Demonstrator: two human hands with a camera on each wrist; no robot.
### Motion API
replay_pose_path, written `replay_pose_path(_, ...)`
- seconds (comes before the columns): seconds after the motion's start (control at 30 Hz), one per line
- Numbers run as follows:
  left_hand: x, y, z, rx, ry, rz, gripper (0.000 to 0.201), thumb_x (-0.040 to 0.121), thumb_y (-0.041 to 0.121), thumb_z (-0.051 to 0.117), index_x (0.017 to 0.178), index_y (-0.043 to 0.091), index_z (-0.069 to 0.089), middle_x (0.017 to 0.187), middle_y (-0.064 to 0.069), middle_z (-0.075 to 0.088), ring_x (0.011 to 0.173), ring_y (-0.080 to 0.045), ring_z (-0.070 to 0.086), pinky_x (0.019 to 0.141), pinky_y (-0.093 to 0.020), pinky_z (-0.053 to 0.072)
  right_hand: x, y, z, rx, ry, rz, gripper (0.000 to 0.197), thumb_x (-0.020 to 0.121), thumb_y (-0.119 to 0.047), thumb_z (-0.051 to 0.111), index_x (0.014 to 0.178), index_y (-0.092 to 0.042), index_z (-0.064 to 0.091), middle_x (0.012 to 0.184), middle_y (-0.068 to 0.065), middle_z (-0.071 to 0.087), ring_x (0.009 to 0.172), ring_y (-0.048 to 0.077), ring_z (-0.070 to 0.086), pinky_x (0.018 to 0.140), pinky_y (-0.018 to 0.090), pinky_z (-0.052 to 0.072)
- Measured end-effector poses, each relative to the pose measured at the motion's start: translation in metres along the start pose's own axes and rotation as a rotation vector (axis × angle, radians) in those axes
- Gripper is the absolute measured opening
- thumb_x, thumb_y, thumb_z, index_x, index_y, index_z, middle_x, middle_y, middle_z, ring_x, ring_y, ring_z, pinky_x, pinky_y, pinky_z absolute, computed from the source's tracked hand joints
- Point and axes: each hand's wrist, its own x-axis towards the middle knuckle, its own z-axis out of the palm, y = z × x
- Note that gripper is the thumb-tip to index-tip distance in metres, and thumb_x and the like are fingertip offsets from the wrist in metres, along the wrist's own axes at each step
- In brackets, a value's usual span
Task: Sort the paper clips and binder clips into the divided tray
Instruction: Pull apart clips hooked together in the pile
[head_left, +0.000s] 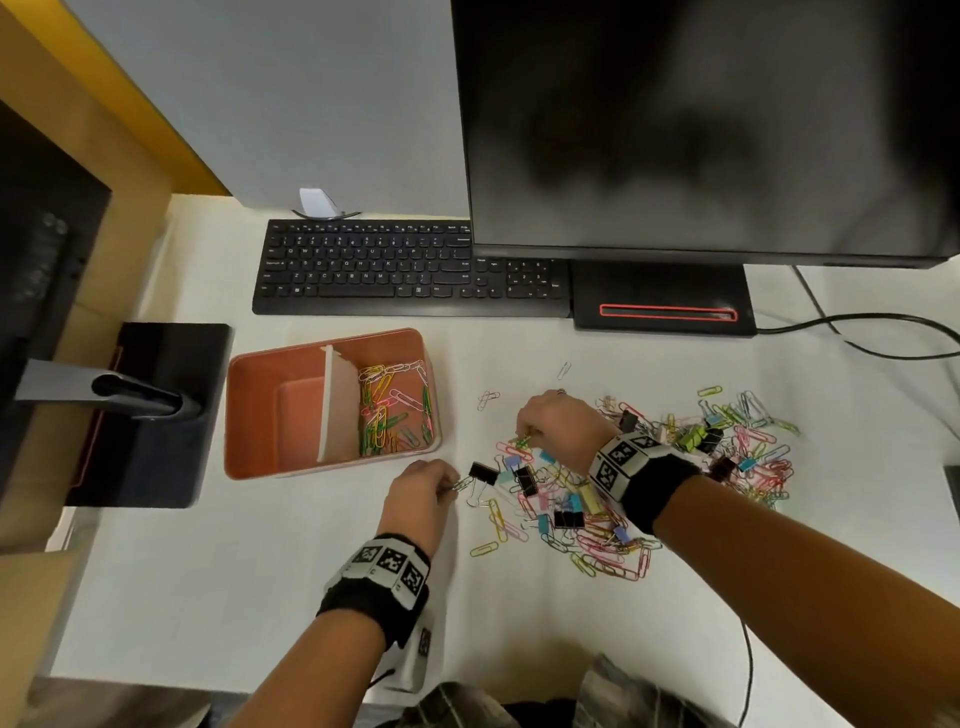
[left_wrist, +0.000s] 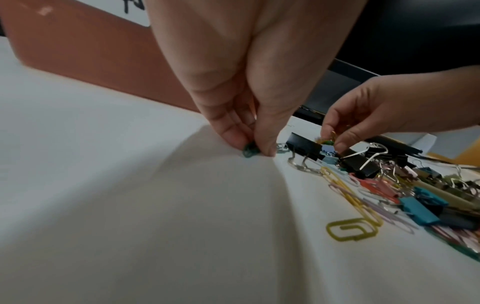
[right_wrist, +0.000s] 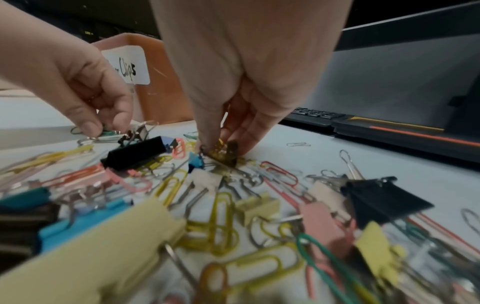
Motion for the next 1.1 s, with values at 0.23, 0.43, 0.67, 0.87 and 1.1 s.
replay_pose_path(0.23, 0.001, 0.002, 0.002, 0.153, -0.061, 0.050, 0.012, 0.088, 0.008, 0.052, 0.094, 0.009, 0.062, 0.096, 0.000, 0.047, 0.088, -0.015, 0.047, 0.073, -0.013, 0.030, 0.005, -0.004, -0.001, 0.021, -0.019, 0.066, 0.023, 0.090, -0.006, 0.050, 0.108, -0.013, 0.061, 0.110, 0.006, 0.062, 0.102, 0.022, 0.054, 0.084, 0.027, 0.042)
replay_pose_path(0.43, -0.015, 0.012, -0.020, 0.094, -0.050, 0.189, 0.006, 0.085, 0.006, 0.059, 0.087, 0.009, 0.064, 0.084, 0.000, 0.057, 0.081, -0.020, 0.057, 0.068, -0.020, 0.034, -0.003, -0.014, -0.022, 0.104, 0.032, 0.060, 0.023, 0.092, -0.008, 0.047, 0.103, -0.009, 0.067, 0.108, 0.007, 0.061, 0.098, 0.022, 0.059, 0.081, 0.024, 0.043)
replay_pose_path(0.67, -0.014, 0.046, -0.111, -0.009, 0.346, 0.275, 0.011, 0.077, 0.007, 0.070, 0.081, 0.015, 0.064, 0.080, 0.006, 0.062, 0.068, -0.007, 0.056, 0.069, -0.005, 0.041, 0.000, -0.098, -0.071, 0.306, 0.391, -0.209, 0.013, 0.086, -0.013, 0.061, 0.096, -0.012, 0.069, 0.092, 0.000, 0.059, 0.081, 0.013, 0.052, 0.080, 0.025, 0.043)
replay_pose_path(0.87, 0.001, 0.042, -0.123, 0.062, 0.328, 0.175, 0.032, 0.078, 0.011, 0.070, 0.109, 0.013, 0.062, 0.113, -0.004, 0.054, 0.098, -0.014, 0.052, 0.093, -0.028, 0.044, 0.007, -0.104, -0.072, 0.324, 0.384, -0.128, 0.031, 0.085, -0.027, 0.063, 0.116, -0.021, 0.058, 0.112, -0.001, 0.057, 0.103, 0.017, 0.055, 0.092, 0.033, 0.047)
replay_pose_path(1.1, -0.003, 0.072, -0.046, 0.051, 0.115, 0.286, 0.040, 0.085, 0.020, 0.062, 0.123, 0.022, 0.051, 0.134, 0.002, 0.039, 0.120, -0.014, 0.043, 0.107, -0.024, 0.030, -0.018, 0.024, -0.045, 0.269, 0.274, 0.199, 0.038, 0.090, -0.026, 0.058, 0.127, -0.022, 0.051, 0.135, -0.001, 0.049, 0.125, 0.017, 0.045, 0.108, 0.031, 0.033)
